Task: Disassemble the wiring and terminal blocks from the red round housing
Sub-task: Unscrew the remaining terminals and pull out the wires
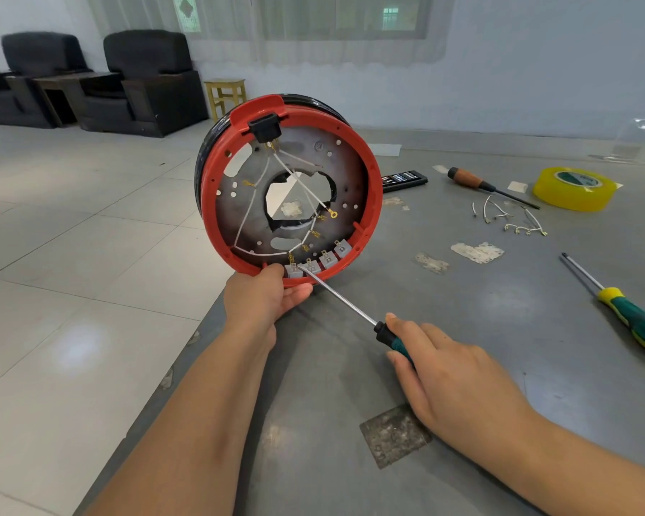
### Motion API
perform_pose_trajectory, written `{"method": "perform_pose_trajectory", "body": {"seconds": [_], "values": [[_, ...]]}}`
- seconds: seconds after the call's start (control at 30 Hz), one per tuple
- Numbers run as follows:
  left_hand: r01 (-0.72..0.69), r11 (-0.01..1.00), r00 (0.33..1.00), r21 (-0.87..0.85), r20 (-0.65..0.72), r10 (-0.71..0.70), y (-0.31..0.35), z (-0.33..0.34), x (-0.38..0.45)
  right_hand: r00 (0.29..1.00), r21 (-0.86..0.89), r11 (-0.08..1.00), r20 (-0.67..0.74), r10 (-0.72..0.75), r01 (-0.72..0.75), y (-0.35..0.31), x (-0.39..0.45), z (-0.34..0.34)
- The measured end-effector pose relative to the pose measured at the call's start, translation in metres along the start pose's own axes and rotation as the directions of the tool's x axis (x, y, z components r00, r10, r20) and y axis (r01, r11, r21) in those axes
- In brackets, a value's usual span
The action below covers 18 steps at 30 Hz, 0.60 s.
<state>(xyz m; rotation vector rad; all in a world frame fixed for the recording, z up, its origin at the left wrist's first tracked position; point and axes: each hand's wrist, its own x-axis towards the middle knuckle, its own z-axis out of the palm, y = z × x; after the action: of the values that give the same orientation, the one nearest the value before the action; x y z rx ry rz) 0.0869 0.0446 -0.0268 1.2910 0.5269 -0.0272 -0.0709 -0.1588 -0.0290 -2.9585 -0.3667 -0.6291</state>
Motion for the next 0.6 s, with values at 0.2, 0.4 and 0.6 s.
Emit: {"method": "perform_pose_trajectory", "body": {"seconds": [0.2, 0.4, 0.6], "values": [[-0.003, 0.999, 1.000, -0.052, 0.026, 0.005, 0.001, -0.001, -0.002, 0.997, 0.233, 0.971, 0.064, 0.045, -0.059, 0.003, 0.002, 0.007], [-0.004, 0.998, 0.999, -0.055, 0.040, 0.006, 0.000, 0.000, -0.001, 0.990, 0.516, 0.844, 0.086, 0.115, -0.143, 0.014, 0.006, 0.012], [-0.018, 0.998, 0.999, -0.059, 0.042, 0.021, -0.001, -0.001, 0.000, 0.984, 0.660, 0.731, 0.155, 0.091, -0.172, 0.032, 0.008, 0.012]]}}
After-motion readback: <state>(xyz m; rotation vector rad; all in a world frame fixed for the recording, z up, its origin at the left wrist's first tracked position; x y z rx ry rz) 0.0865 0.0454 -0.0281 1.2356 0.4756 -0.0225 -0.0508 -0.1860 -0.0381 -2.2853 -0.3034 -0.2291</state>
